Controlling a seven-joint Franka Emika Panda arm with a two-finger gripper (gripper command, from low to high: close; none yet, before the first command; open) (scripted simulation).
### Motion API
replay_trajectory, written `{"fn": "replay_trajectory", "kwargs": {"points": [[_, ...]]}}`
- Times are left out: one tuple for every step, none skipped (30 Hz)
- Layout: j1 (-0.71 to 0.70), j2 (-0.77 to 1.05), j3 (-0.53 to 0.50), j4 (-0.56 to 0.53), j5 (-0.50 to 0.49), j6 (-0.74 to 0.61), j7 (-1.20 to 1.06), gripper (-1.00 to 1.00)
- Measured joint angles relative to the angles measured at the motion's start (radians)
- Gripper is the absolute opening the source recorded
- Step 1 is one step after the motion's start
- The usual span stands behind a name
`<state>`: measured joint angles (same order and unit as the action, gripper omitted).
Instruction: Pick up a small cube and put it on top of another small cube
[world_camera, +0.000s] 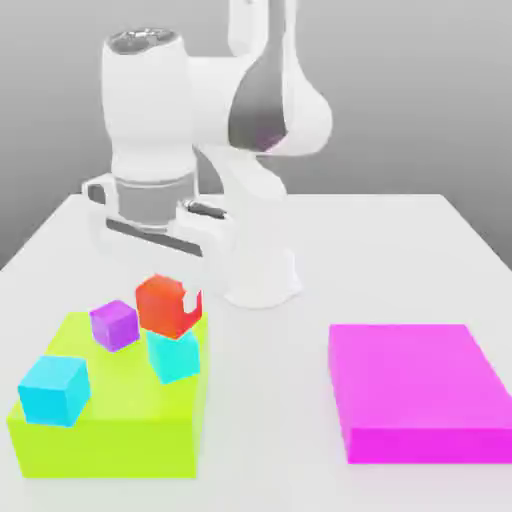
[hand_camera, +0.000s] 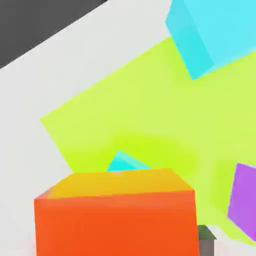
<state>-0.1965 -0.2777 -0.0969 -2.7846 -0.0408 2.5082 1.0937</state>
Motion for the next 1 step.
{"fn": "replay_trajectory", "kwargs": {"points": [[0.0,0.0,0.0,0.0,0.0,0.0,0.0,1.0]]}}
